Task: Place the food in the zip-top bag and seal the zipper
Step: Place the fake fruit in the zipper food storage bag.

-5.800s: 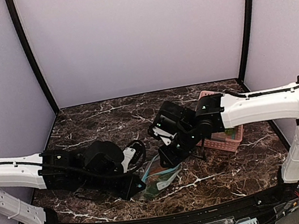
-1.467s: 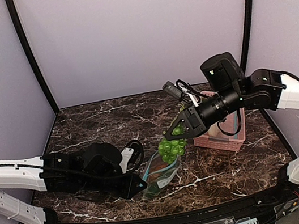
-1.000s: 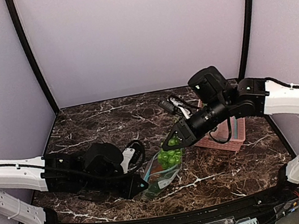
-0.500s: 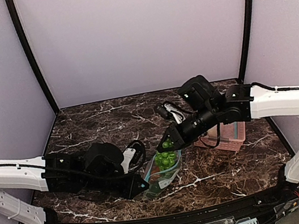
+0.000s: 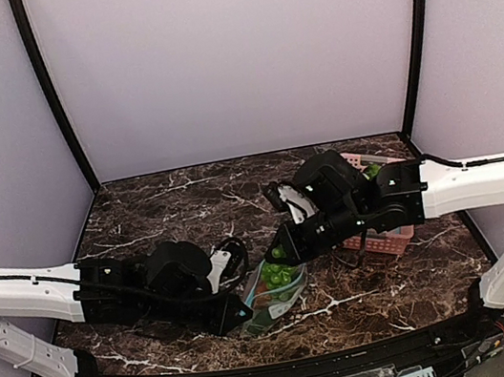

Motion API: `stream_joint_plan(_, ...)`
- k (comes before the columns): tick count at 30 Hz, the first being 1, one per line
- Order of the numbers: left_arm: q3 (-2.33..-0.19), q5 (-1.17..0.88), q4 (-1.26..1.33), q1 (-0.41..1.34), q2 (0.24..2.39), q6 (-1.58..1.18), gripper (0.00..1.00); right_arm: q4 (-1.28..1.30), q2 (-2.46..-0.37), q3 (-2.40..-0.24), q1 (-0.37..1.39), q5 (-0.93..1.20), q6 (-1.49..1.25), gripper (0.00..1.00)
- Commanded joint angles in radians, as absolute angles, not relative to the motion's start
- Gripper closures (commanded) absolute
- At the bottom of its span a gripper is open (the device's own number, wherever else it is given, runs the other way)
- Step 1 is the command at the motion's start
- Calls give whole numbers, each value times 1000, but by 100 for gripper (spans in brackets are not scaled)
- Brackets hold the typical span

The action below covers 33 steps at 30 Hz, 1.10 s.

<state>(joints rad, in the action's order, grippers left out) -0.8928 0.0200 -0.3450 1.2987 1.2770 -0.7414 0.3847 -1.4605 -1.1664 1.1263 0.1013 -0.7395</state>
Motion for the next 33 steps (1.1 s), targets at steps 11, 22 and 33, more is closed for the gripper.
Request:
stream_joint_plan(11, -840, 40, -282, 1281, 1243, -803, 99, 379, -1443, -1080, 1293, -303, -836, 100)
stream_joint_plan(22, -792, 7, -217, 1273, 1218, -829, 99, 361, -1511, -1096, 1322, -276, -841, 100)
stream_joint_plan(33, -777, 14, -215, 1268, 1187, -835, 99, 394, -1430, -1150, 1326, -244, -807, 49)
